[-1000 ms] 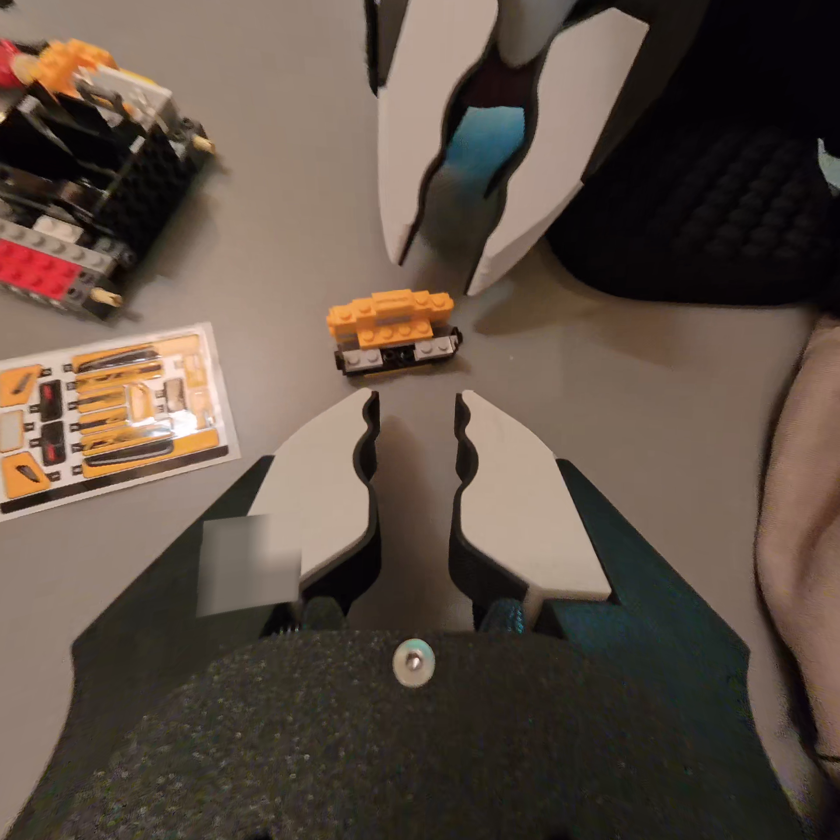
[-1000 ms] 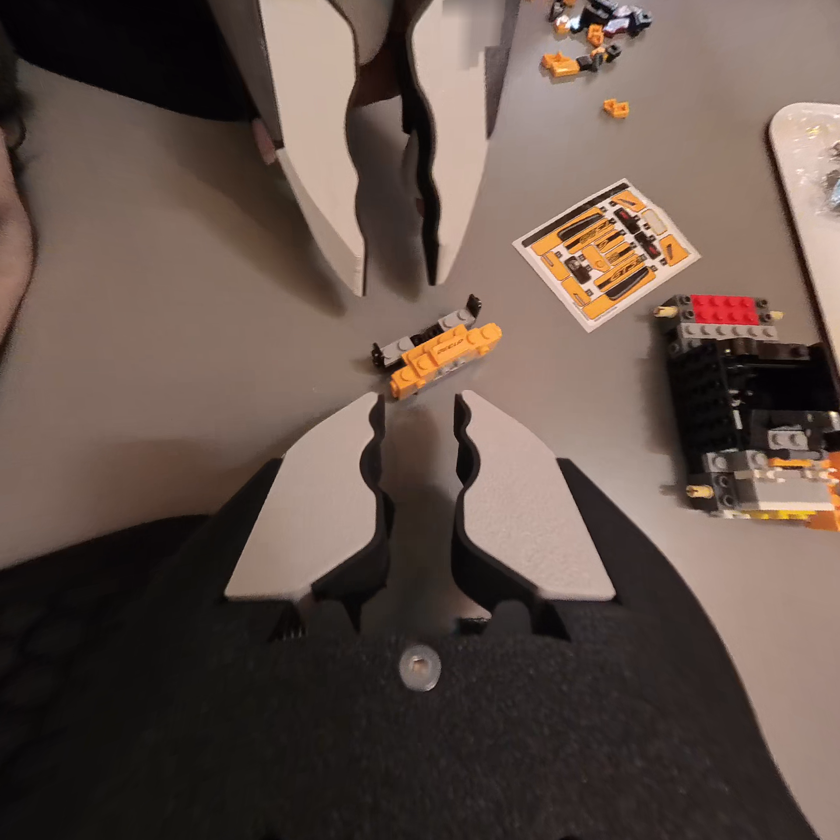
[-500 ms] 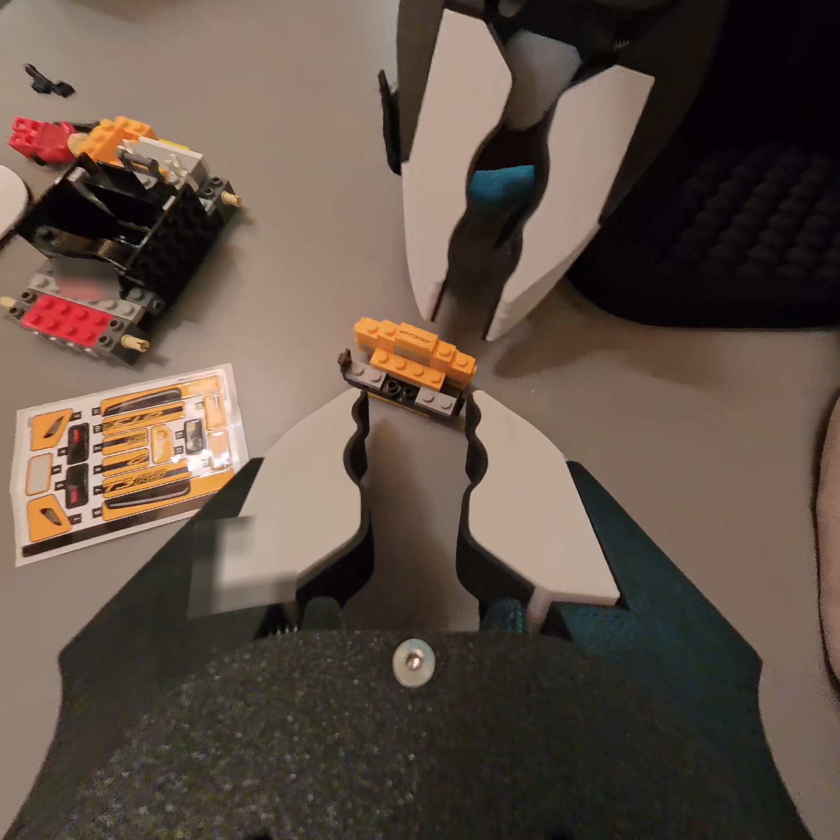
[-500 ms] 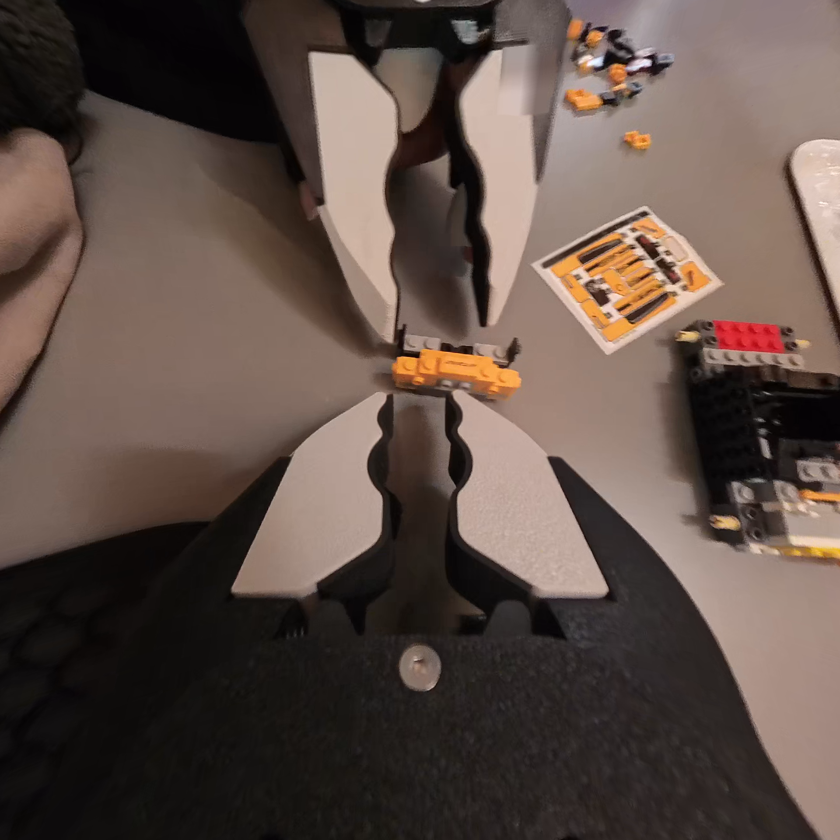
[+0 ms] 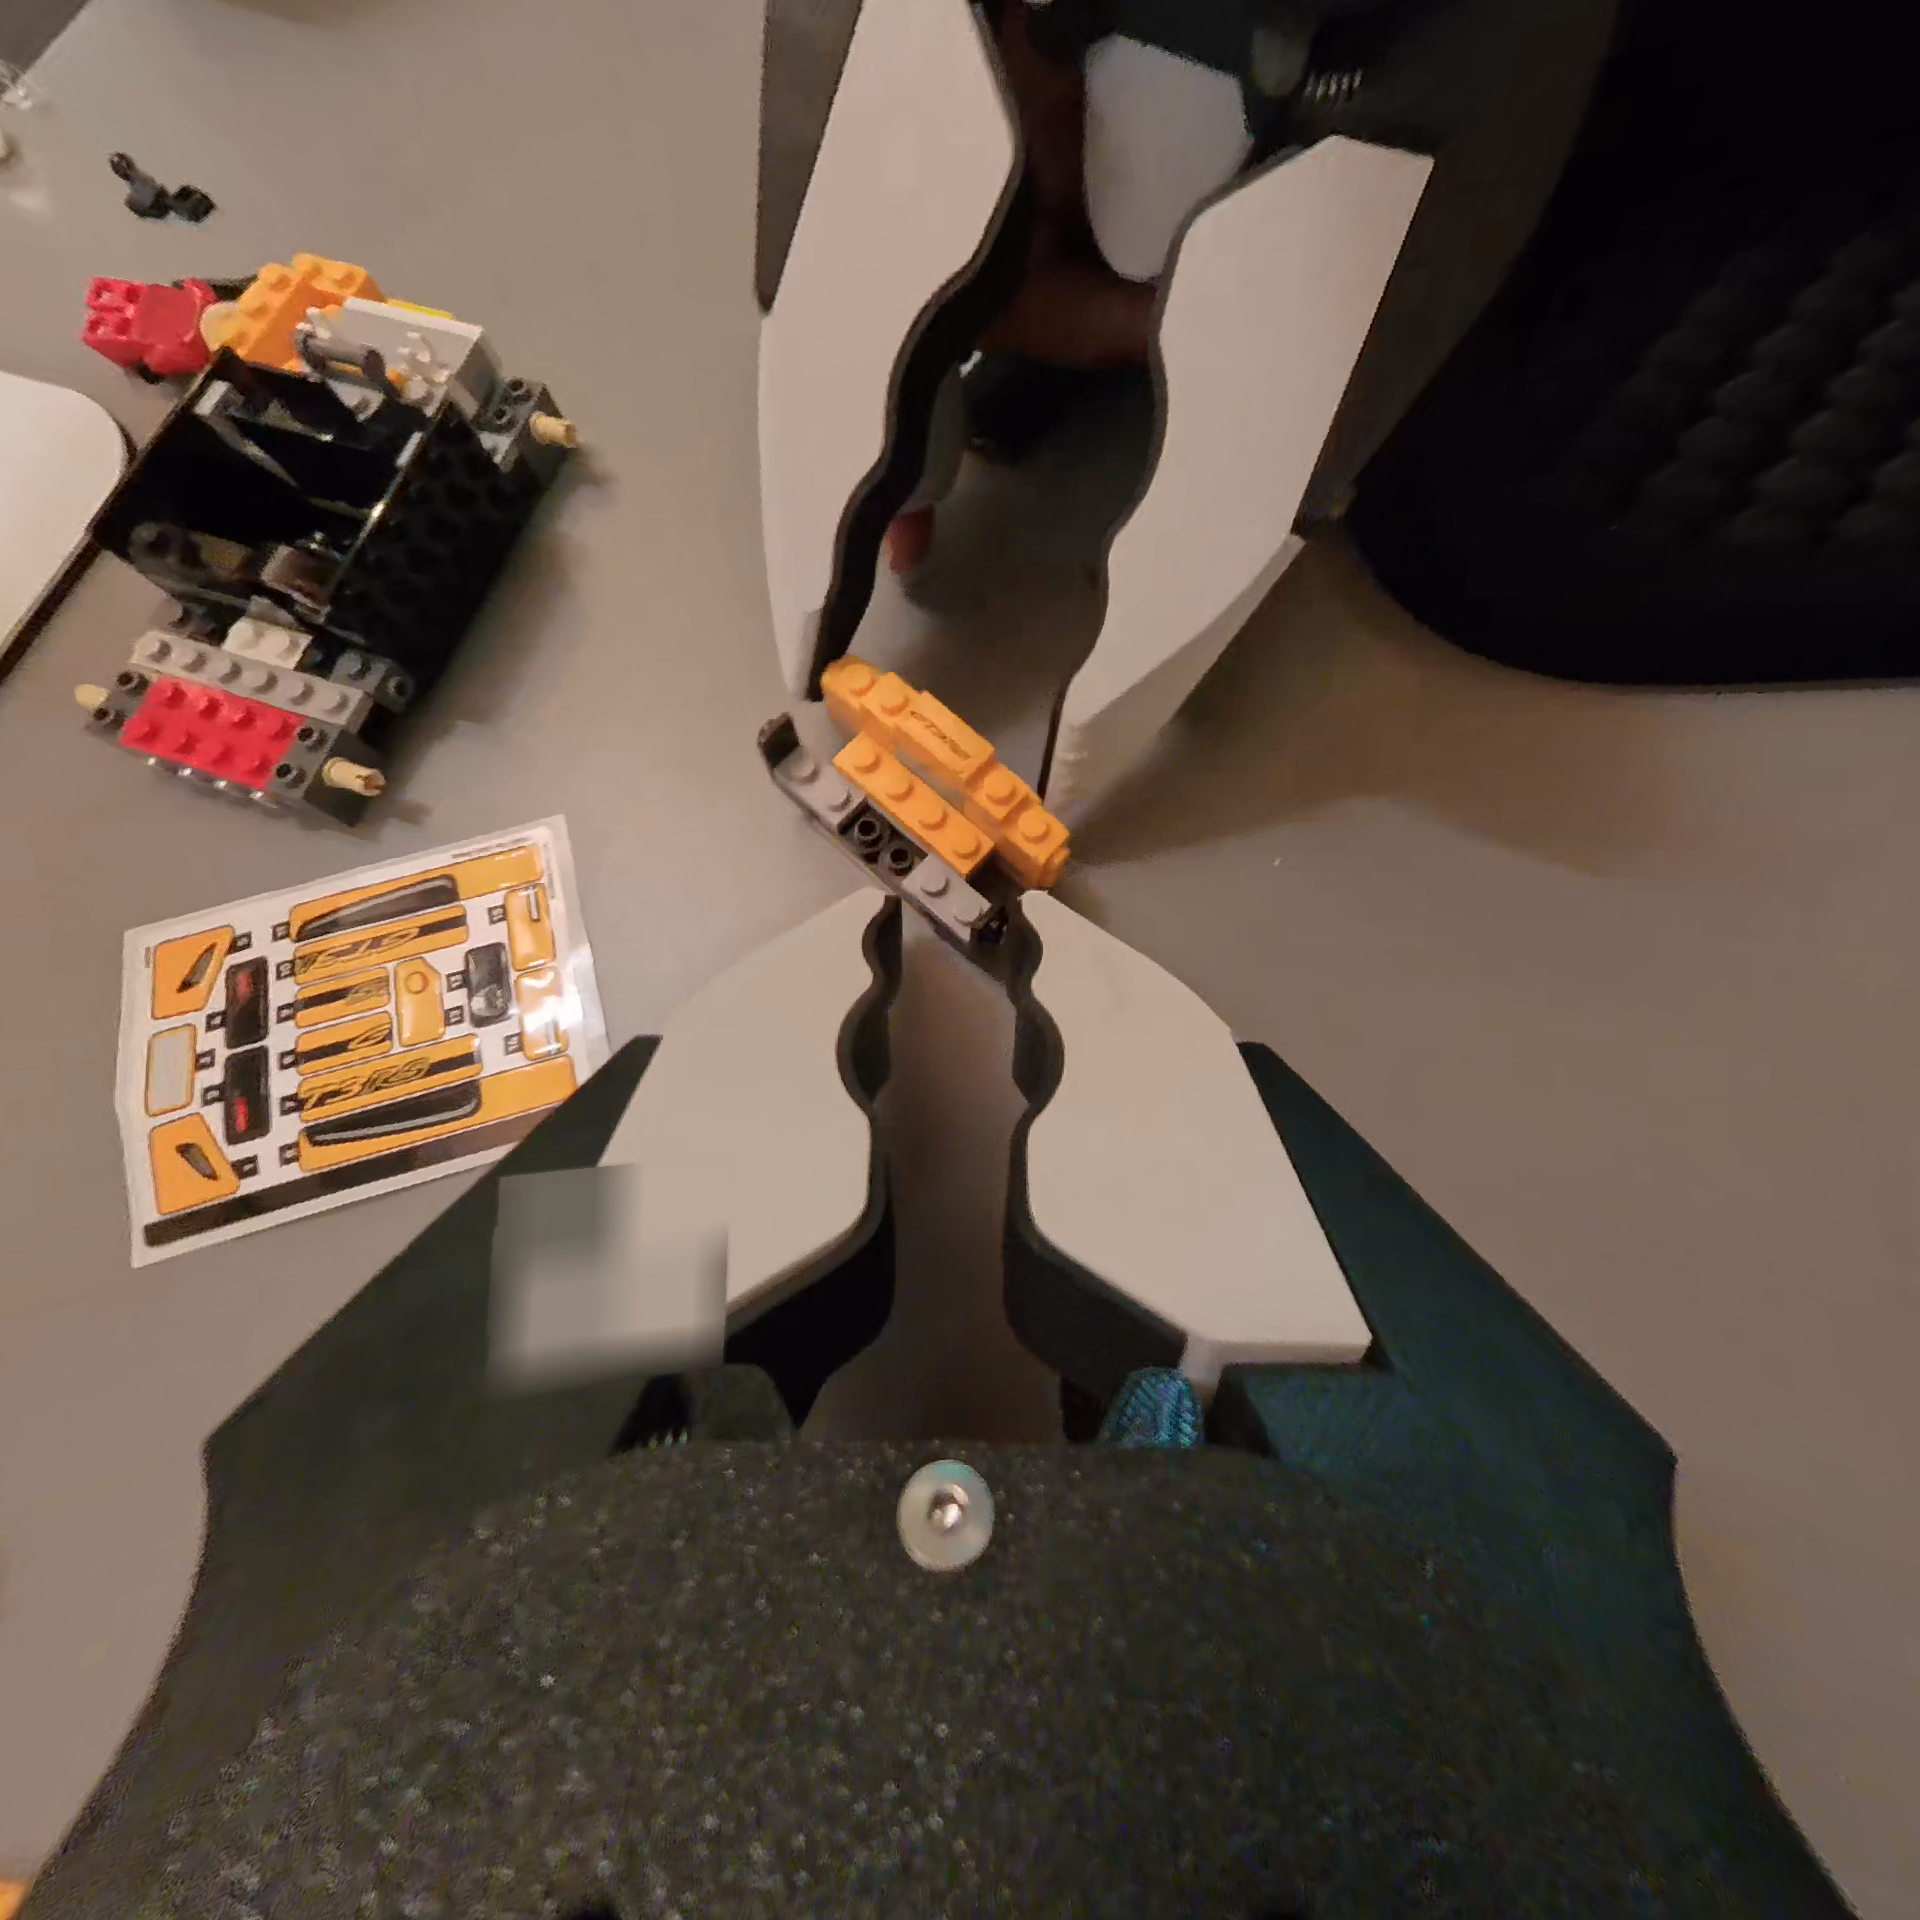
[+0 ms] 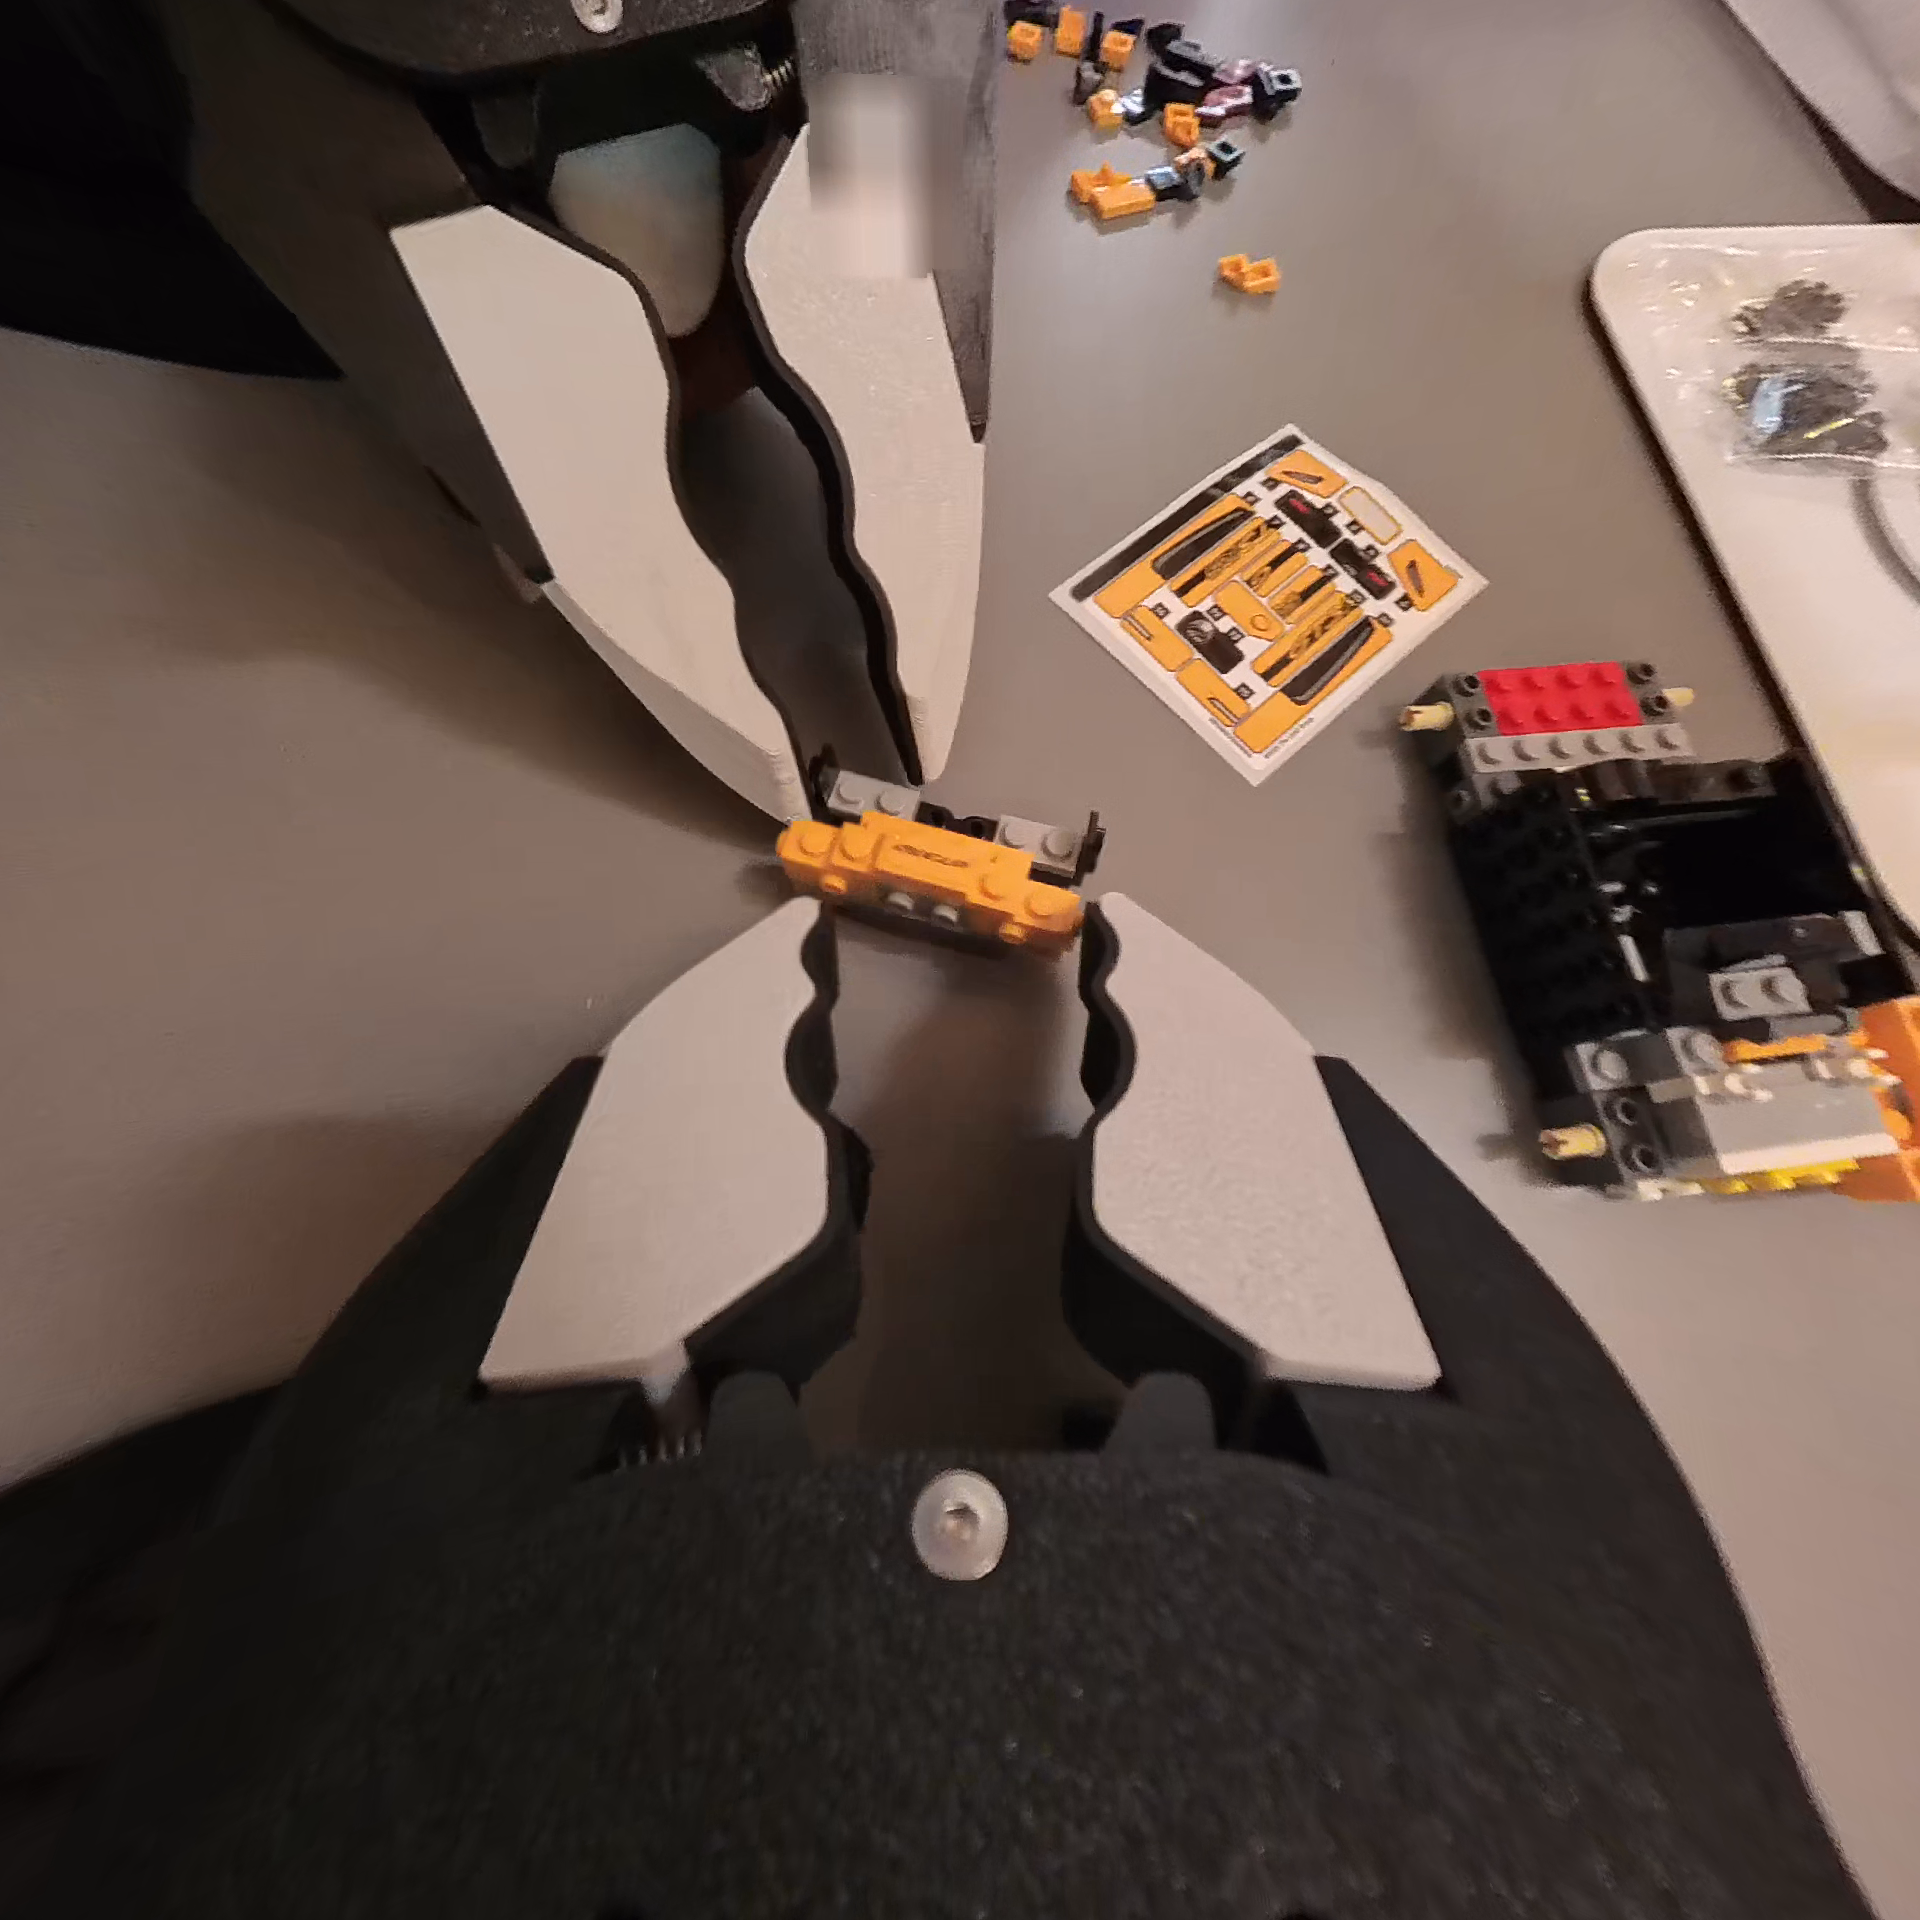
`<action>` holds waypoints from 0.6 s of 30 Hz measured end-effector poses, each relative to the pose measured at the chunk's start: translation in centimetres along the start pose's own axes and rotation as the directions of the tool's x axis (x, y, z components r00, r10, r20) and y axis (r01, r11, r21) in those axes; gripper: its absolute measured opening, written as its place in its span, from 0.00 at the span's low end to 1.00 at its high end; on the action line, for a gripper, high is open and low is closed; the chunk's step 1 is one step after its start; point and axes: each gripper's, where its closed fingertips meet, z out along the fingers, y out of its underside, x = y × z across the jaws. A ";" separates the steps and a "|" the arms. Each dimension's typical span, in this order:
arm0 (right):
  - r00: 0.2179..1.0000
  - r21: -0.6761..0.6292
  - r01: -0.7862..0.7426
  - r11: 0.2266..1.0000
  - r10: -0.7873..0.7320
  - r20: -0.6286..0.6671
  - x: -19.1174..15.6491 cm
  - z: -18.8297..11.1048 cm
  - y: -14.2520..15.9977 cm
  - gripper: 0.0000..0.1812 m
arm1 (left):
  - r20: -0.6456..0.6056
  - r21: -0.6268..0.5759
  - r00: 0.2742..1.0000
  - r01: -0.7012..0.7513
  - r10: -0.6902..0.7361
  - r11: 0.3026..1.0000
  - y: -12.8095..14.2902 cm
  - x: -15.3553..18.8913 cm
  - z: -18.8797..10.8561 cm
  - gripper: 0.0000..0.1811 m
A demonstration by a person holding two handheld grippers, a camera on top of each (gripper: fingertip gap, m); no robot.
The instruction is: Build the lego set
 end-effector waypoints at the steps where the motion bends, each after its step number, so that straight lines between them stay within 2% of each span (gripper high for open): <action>1: 1.000 0.003 -0.002 1.000 0.002 -0.005 0.1 -0.1 0.0 0.22 | 0.010 -0.004 1.000 0.003 -0.003 1.000 0.1 -0.2 0.0 0.09; 8: 1.000 -0.044 0.020 0.999 -0.021 -0.022 0.4 -0.4 0.7 0.15 | 0.026 0.001 0.999 0.036 -0.036 0.999 0.2 -0.9 -0.2 0.07; 12: 0.999 -0.063 0.041 0.997 -0.040 0.024 -0.2 -0.9 1.1 0.12 | 0.059 0.004 0.997 0.053 -0.053 0.999 0.5 -1.8 -0.4 0.09; 15: 0.998 -0.049 0.046 0.998 -0.044 0.034 -0.4 -1.2 0.8 0.12 | 0.049 0.026 0.997 0.059 -0.060 0.998 0.3 -2.0 -0.7 0.13; 18: 0.999 0.009 0.038 0.999 -0.039 0.035 0.1 -2.1 0.2 0.12 | 0.056 0.103 0.996 0.063 -0.069 0.993 -0.7 -2.6 -1.9 0.15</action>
